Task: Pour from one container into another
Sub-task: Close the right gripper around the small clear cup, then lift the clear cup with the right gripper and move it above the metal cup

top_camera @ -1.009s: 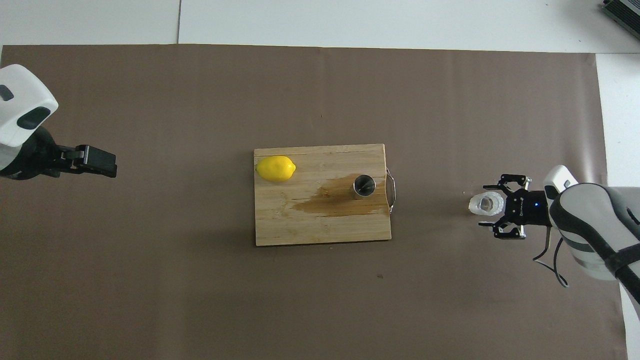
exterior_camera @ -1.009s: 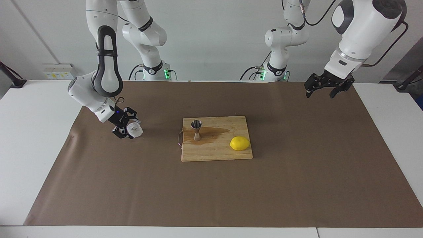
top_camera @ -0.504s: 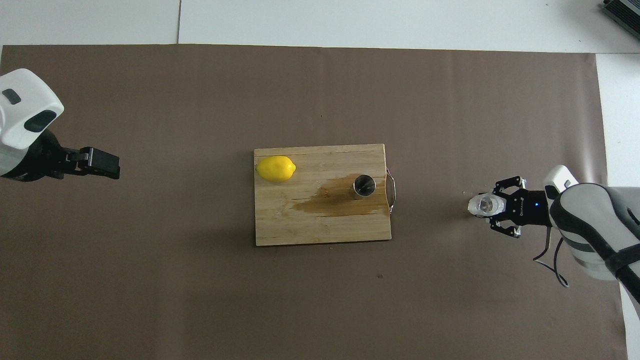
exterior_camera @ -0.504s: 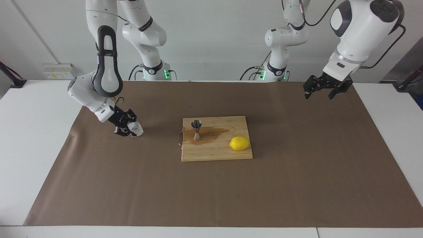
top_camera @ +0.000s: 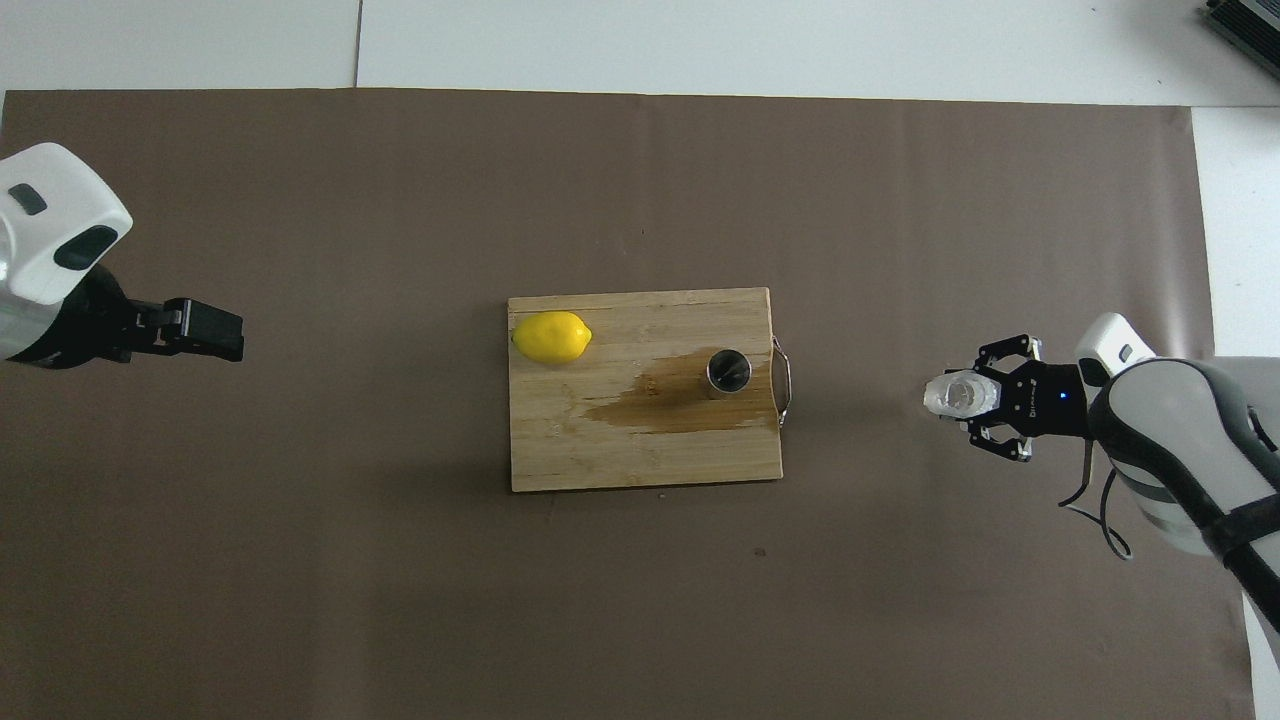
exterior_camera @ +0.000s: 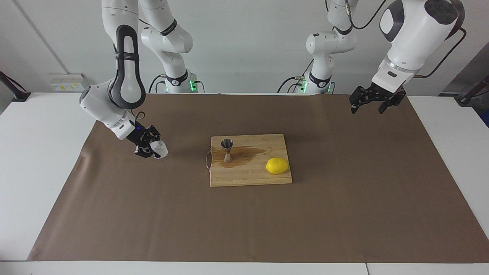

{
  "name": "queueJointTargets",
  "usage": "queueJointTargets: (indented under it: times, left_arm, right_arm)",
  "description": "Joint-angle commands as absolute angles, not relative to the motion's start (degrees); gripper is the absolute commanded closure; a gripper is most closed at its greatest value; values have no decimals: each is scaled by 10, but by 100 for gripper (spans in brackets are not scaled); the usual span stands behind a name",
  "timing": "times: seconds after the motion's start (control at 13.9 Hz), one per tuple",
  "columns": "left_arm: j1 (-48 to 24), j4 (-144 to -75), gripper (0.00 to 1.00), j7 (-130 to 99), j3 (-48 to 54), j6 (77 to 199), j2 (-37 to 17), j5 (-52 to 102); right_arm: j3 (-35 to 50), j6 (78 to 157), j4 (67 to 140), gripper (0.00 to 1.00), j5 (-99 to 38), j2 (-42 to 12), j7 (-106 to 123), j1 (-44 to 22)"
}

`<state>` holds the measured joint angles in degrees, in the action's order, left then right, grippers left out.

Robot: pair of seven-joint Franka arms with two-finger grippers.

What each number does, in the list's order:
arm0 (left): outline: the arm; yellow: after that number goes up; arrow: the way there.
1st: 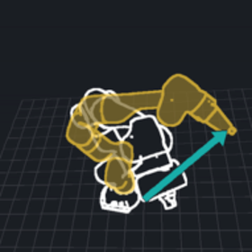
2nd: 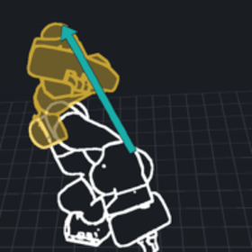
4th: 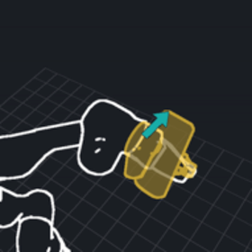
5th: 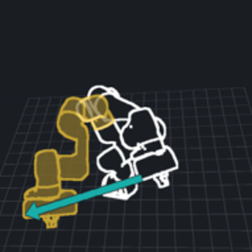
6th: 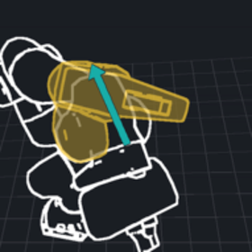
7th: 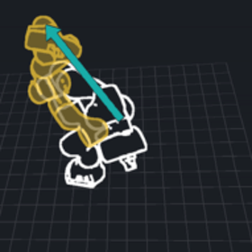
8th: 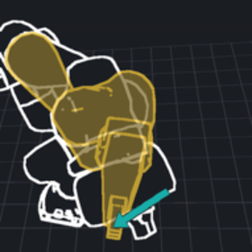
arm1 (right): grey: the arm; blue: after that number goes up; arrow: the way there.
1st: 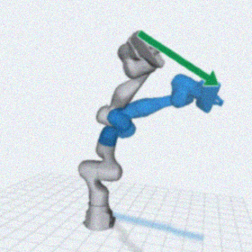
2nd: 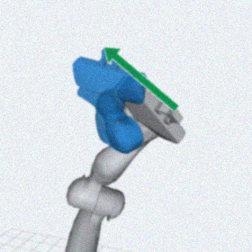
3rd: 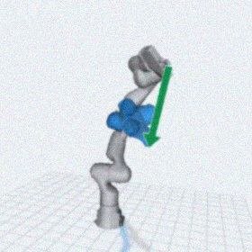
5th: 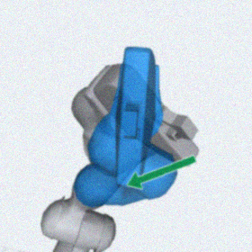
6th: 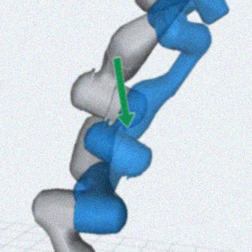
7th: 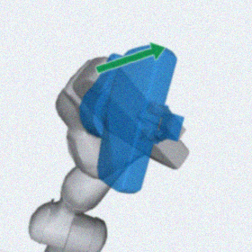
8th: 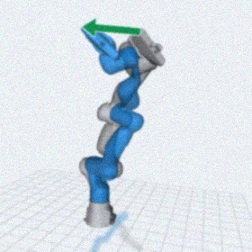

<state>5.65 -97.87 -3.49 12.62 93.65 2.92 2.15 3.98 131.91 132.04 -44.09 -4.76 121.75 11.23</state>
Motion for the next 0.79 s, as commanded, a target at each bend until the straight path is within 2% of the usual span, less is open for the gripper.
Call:
queueJointTargets:
  times: [0.0, 0.72]
  left_arm:
    - [58, -998, 0, -41, 125, 949, 47, 28]
    - [70, -946, 0, -18, 124, 900, 37, 24]
  right_arm:
    - [43, 1317, 1307, 100, -453, -28, 1177, 82]
    - [44, 1317, 1214, 100, -259, -30, 893, -33]
